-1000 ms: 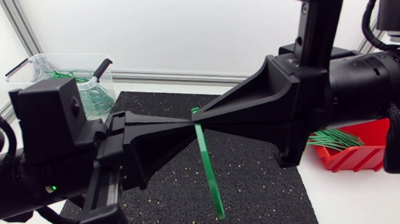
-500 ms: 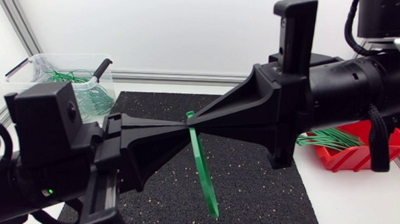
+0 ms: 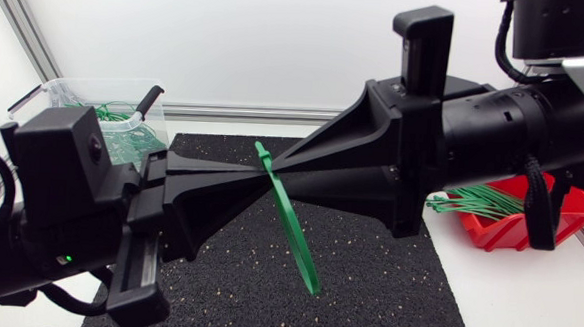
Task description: Take a green cable tie from the red box, thread the tail through the head to close it, then place it in the transparent bin on the left.
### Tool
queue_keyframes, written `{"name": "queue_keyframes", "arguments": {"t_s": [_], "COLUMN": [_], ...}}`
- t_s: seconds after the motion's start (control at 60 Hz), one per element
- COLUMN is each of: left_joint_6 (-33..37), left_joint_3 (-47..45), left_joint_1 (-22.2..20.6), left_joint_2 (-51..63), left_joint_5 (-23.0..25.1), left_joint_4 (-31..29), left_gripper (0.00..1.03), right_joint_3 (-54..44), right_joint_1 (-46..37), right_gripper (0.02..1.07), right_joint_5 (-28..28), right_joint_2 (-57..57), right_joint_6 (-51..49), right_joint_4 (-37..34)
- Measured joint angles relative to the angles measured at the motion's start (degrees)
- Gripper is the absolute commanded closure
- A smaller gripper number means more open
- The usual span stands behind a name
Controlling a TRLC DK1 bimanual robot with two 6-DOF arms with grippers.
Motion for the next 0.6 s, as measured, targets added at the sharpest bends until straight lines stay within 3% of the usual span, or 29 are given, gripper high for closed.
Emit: {"name": "queue_keyframes", "arguments": {"t_s": [0.167,0.6], "left_joint_6": [3.3,15.7], "left_joint_3": [0.0,-0.1], "left_joint_1": [0.6,0.3], "left_joint_2": [-0.1,-0.9], "left_joint_5": [2.7,3.4], "left_joint_4": [-0.4,-7.5], "left_gripper": [0.99,0.99], "right_joint_3": [0.0,1.0], "right_joint_1": [-1.6,-5.3], "right_gripper": [0.62,0.62], "right_joint_5": [-0.2,-2.0], "right_joint_2": [-0.8,1.2], "right_joint_6": [-1.4,-9.3], "right_joint_4": [0.0,-0.2]}}
